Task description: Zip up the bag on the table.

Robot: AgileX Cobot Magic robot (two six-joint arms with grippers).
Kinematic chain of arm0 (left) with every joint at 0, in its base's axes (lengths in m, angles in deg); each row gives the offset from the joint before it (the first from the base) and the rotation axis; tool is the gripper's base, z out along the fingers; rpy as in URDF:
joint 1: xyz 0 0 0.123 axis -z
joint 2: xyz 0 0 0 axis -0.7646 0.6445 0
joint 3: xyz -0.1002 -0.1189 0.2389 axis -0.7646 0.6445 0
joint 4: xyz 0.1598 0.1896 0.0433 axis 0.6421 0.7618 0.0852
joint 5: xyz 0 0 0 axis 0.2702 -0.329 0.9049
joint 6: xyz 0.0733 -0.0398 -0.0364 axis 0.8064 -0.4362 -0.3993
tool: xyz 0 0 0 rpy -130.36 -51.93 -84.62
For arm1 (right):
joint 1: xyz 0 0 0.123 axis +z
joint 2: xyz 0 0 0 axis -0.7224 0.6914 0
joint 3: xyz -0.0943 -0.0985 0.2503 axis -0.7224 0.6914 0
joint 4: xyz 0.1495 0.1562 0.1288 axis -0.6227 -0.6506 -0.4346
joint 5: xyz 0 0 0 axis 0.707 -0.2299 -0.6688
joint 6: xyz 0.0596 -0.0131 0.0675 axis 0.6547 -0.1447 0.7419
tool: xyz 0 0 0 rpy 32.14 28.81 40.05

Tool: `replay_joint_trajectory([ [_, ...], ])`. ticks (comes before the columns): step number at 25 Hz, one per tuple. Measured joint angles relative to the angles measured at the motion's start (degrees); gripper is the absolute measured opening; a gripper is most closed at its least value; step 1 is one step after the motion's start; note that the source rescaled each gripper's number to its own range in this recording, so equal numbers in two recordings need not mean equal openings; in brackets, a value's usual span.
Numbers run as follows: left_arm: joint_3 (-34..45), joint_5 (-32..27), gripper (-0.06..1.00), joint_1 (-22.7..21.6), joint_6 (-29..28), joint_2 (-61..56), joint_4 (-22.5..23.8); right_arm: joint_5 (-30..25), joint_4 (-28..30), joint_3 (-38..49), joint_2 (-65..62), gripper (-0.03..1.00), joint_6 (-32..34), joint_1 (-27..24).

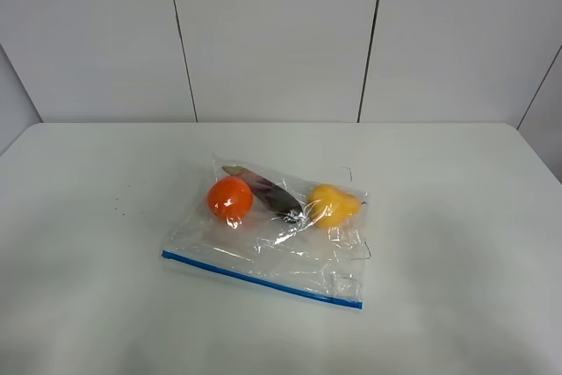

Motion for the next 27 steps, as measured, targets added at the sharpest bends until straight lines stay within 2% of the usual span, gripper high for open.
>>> replay_joint_trajectory([
  [27, 0.0, 0.0, 1.0, 0.0, 0.0, 0.0, -0.06, -0.04, 0.0, 0.0, 0.0, 1.0, 1.5, 0.0],
])
